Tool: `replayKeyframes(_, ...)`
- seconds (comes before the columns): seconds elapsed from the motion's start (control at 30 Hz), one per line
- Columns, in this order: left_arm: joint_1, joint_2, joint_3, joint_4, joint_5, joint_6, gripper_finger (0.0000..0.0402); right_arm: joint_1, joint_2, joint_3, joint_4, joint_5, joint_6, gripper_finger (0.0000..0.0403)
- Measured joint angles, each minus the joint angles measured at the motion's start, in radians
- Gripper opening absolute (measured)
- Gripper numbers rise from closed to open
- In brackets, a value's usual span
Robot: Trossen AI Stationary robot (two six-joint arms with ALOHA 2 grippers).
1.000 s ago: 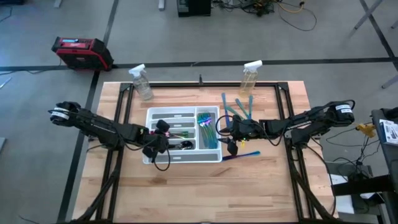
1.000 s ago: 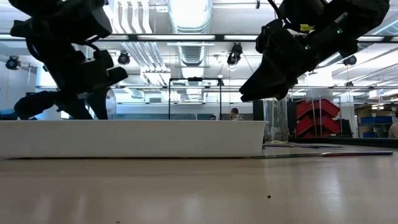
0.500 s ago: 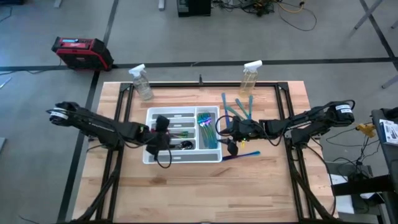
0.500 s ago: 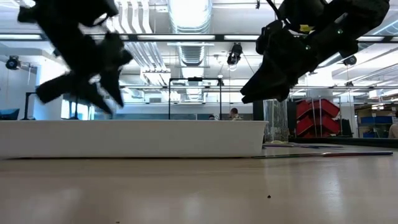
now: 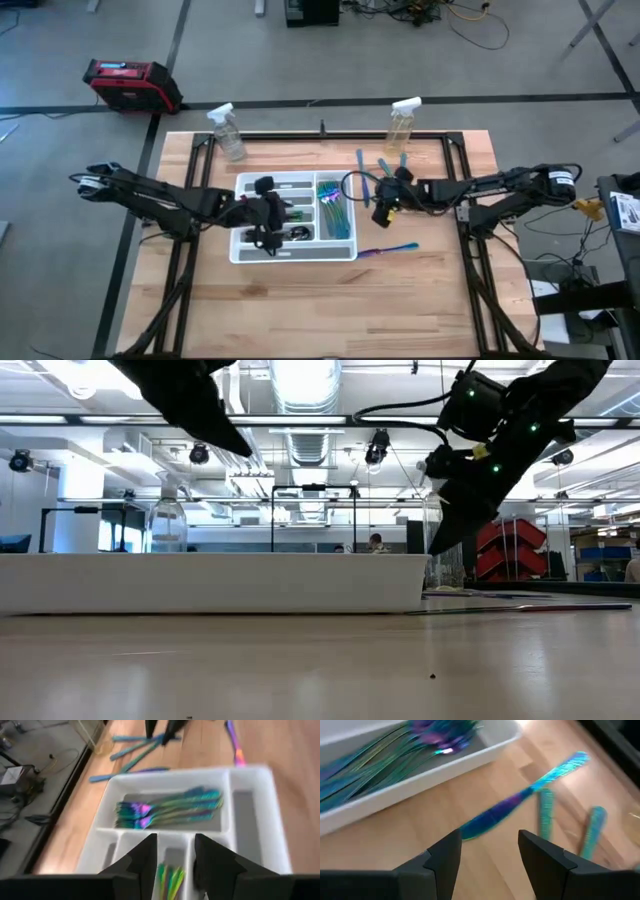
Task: Sort silverware
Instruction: Adjust the silverware tray
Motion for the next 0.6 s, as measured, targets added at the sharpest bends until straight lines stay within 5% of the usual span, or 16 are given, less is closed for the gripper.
replayKeyframes(0.23,-0.046,0.072,-0.117,0.33,0.002,-0.001,0.0117,0.115,0.018,-0.012,0.032,-0.115,-0.028,0.0185)
replayKeyframes(0.6,-0.314,0.223,-0.087,0.374,-0.099,-0.249,0.0116,0.464,0.066,-0.019,0.222,-0.121,-0.113,0.0185)
